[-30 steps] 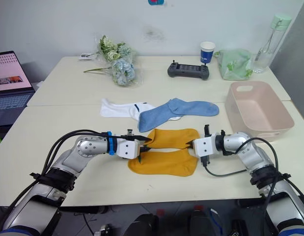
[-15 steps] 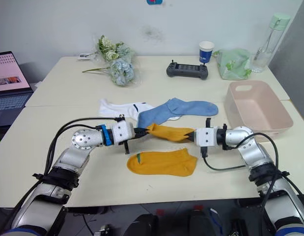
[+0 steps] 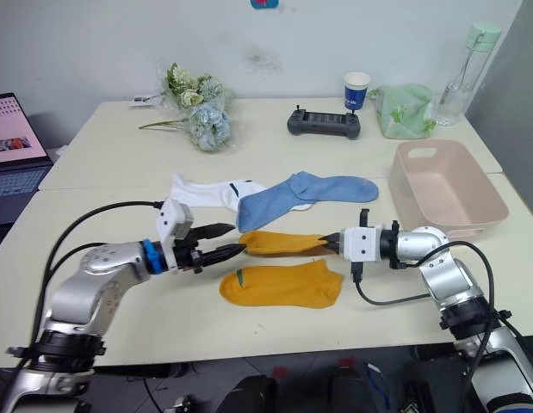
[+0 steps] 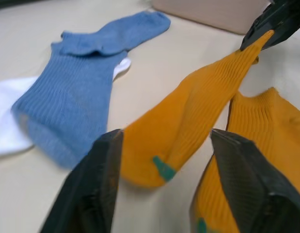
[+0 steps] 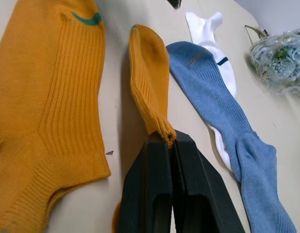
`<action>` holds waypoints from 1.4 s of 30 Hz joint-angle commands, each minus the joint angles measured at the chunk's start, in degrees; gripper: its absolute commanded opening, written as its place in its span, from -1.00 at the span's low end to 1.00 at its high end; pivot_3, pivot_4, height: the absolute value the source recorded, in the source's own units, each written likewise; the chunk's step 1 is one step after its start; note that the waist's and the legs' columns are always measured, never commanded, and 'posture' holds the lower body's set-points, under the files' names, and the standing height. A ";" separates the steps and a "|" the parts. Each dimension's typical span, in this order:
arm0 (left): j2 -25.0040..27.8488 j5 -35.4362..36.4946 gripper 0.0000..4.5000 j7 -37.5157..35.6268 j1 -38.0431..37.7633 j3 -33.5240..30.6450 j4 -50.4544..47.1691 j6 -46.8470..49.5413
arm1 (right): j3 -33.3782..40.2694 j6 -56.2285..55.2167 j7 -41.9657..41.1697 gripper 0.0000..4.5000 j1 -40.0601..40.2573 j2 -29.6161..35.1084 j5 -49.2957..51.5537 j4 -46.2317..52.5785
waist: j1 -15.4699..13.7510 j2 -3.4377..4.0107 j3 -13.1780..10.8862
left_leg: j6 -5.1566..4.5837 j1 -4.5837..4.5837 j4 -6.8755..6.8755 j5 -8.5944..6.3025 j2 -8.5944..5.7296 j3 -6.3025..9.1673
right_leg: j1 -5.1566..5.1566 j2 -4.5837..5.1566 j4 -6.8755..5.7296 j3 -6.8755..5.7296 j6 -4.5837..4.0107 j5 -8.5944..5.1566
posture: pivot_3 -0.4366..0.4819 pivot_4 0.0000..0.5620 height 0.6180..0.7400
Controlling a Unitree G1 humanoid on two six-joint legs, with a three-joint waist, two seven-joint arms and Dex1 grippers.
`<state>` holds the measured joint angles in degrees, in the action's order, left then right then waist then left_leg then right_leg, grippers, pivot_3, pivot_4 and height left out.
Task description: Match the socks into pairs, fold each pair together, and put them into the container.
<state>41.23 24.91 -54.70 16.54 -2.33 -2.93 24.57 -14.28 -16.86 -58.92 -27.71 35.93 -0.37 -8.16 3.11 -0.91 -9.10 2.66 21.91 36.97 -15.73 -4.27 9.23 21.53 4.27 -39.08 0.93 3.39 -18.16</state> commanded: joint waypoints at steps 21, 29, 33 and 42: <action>-5.73 -24.47 0.19 -1.26 13.54 13.81 20.81 -35.34 | 3.11 6.82 0.04 -1.00 -0.75 -1.15 5.52 3.32 | -1.15 0.00 0.00 | 0.00 0.03 0.02 0.00 -0.05 -0.05 | -0.01 0.03 0.03 -0.02 0.00 0.00 | -0.05 -0.47 1.00; -6.71 -23.31 -0.92 -2.63 12.86 13.54 20.03 -38.41 | 3.04 6.92 0.48 -1.00 -0.27 -1.57 5.49 3.66 | -1.15 0.00 0.00 | 0.00 0.05 0.03 0.00 -0.05 -0.04 | -0.01 0.03 0.03 -0.02 0.00 0.00 | -0.05 -0.47 1.00; -5.82 -19.84 -0.96 -3.25 12.31 11.32 17.32 -33.65 | 3.52 8.35 -0.12 -1.00 -0.35 -1.28 6.62 4.56 | -1.12 0.00 0.00 | 0.00 0.05 0.04 0.00 -0.05 -0.03 | -0.01 0.03 0.03 -0.02 0.00 0.00 | -0.05 -0.47 1.00; 5.42 -2.13 -0.96 -14.99 5.36 6.99 -6.17 -8.98 | 5.47 35.18 -7.03 -1.00 1.56 4.43 23.42 22.10 | -0.89 0.00 0.00 | -0.01 0.12 0.02 -0.01 -0.02 0.03 | 0.03 0.05 0.04 -0.01 0.00 0.00 | -0.05 -0.47 1.00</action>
<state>44.43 16.97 -67.14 22.74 6.49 -2.41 7.94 -10.08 11.71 -63.88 -26.97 38.86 17.74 7.98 2.22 -0.90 -9.10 2.64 22.03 36.98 -15.74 -4.28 9.28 21.54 4.32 -39.02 0.91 3.39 -18.16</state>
